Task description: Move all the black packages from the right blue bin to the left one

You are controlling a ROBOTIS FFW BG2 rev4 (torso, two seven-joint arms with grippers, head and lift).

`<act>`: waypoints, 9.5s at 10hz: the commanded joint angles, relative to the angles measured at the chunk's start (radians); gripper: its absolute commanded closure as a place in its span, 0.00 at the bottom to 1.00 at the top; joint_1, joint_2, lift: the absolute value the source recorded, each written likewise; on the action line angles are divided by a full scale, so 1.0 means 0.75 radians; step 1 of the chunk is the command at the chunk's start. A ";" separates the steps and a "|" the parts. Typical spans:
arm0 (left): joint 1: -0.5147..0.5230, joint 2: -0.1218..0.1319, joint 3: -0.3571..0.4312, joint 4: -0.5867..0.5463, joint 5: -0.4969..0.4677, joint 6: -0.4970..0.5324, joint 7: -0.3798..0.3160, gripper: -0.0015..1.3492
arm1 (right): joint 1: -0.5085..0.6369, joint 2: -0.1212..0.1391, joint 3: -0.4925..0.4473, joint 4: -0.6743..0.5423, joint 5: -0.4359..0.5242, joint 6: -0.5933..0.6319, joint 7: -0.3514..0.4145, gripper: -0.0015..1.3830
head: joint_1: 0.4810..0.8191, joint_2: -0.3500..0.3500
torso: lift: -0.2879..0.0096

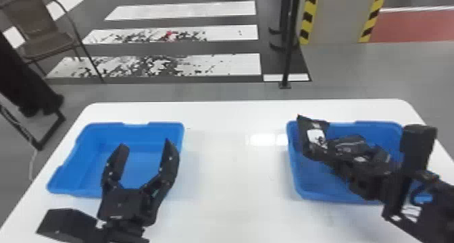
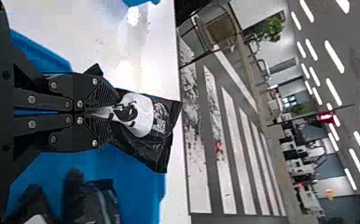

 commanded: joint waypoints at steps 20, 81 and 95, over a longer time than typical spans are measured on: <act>-0.022 0.063 -0.112 -0.340 0.571 0.570 -0.098 0.90 | -0.368 -0.180 0.558 0.112 -0.416 -0.138 0.401 0.82 | 0.63 0.85 | 0.45; -0.078 0.039 -0.072 0.023 0.164 -0.127 -0.059 0.15 | -0.503 -0.207 0.518 0.279 -0.373 -0.050 0.382 0.82 | 0.63 0.87 | 0.45; -0.104 0.086 -0.058 -0.245 0.177 0.645 -0.167 0.45 | -0.640 -0.256 0.914 0.305 -0.493 -0.122 0.346 0.82 | 0.63 0.95 | 0.45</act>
